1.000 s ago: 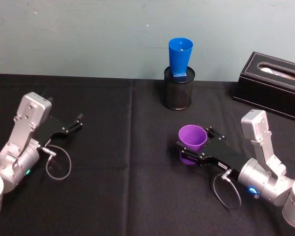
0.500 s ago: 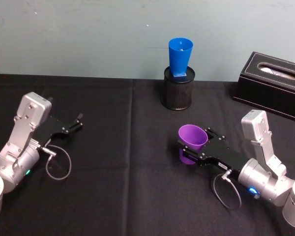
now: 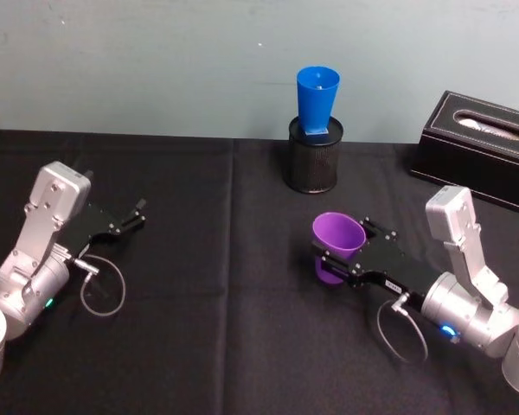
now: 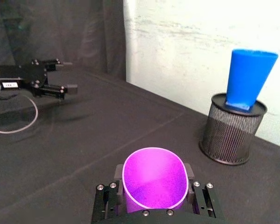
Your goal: Pick up one cup with a gripper and tap it against the other cup.
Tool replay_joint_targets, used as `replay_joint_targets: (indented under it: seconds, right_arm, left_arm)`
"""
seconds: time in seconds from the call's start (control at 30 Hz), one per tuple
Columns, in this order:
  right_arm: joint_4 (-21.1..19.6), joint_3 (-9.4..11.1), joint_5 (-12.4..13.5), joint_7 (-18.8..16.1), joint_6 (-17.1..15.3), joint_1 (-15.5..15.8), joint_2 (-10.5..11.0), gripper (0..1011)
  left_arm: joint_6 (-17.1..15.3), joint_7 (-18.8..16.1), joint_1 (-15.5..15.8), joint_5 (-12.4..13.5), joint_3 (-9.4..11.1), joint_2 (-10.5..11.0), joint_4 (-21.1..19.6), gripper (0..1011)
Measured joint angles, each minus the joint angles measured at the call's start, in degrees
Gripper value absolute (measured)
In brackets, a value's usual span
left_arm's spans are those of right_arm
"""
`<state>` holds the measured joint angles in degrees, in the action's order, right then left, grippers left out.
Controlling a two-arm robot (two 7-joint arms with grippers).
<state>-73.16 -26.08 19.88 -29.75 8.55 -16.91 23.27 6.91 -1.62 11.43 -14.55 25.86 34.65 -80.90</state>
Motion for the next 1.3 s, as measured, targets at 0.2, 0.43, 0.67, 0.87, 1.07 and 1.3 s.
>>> replay_joint_targets:
  seconds: [0.2, 0.43, 0.67, 0.87, 1.07, 1.3]
  right_arm:
    - [-4.31, 1.13, -0.08, 0.04, -3.21, 0.61, 0.78, 726]
    - [-9.27, 2.5, 1.94, 0.07, -9.32, 0.4, 1.92, 726]
    - [-13.98, 3.13, 3.76, 0.39, -14.12, -0.49, 3.55, 726]
    - [-16.62, 3.23, 5.47, 0.84, -16.94, -1.14, 4.6, 726]
    - [-17.72, 2.61, 6.21, 1.44, -18.48, -1.96, 5.29, 726]
    - [-18.33, 1.99, 6.41, 2.0, -19.69, -2.77, 5.72, 724]
  left_arm:
    - [0.0, 0.0, 0.0, 0.0, 0.0, 0.0, 0.0, 1004]
    - [0.0, 0.0, 0.0, 0.0, 0.0, 0.0, 0.0, 1005]
    - [0.0, 0.0, 0.0, 0.0, 0.0, 0.0, 0.0, 1004]
    - [0.0, 0.0, 0.0, 0.0, 0.0, 0.0, 0.0, 1005]
    - [0.0, 0.0, 0.0, 0.0, 0.0, 0.0, 0.0, 1005]
    - [0.0, 0.0, 0.0, 0.0, 0.0, 0.0, 0.0, 1005]
